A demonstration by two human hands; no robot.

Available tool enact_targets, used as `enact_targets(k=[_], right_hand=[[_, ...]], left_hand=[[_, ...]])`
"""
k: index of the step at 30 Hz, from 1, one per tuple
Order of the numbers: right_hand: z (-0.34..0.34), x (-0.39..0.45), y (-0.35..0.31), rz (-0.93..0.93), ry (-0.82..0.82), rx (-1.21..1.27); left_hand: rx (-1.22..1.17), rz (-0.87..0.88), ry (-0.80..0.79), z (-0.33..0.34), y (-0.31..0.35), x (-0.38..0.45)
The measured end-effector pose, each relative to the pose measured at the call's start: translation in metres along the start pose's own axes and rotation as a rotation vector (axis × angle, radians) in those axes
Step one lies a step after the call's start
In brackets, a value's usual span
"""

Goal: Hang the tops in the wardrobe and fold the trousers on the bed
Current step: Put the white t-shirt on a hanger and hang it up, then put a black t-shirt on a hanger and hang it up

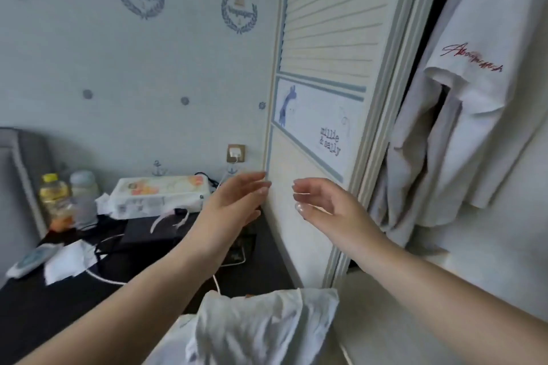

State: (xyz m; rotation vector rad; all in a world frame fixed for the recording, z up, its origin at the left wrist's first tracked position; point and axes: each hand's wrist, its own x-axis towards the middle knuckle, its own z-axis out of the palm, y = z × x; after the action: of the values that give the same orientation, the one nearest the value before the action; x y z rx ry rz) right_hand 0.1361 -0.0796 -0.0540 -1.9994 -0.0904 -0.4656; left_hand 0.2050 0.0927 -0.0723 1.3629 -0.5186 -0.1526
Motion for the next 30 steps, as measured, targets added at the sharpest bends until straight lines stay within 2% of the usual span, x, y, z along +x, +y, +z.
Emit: enact_targets(k=[5, 7, 14, 22, 30], right_hand=[[0.119, -0.04, 0.0, 0.028, -0.278, 0.103], [0.163, -0.055, -0.004, 0.048, -0.336, 0.166], [0.336, -0.115, -0.05, 0.086, -0.64, 0.302], [0.494, -0.193, -0.096, 0.156, -0.984, 0.498], [0.602, -0.26, -0.14, 0.138, -1.388, 0.488]], left_hand=[[0.113, -0.062, 0.242, -0.117, -0.021, -0.105], [0.146, -0.098, 0.331, -0.153, -0.026, -0.145], [0.193, -0.236, 0.733, -0.282, -0.021, -0.312], [0.181, -0.353, 1.116, -0.354, -0.005, -0.476], [0.123, -0.414, 1.527, -0.368, -0.005, -0.596]])
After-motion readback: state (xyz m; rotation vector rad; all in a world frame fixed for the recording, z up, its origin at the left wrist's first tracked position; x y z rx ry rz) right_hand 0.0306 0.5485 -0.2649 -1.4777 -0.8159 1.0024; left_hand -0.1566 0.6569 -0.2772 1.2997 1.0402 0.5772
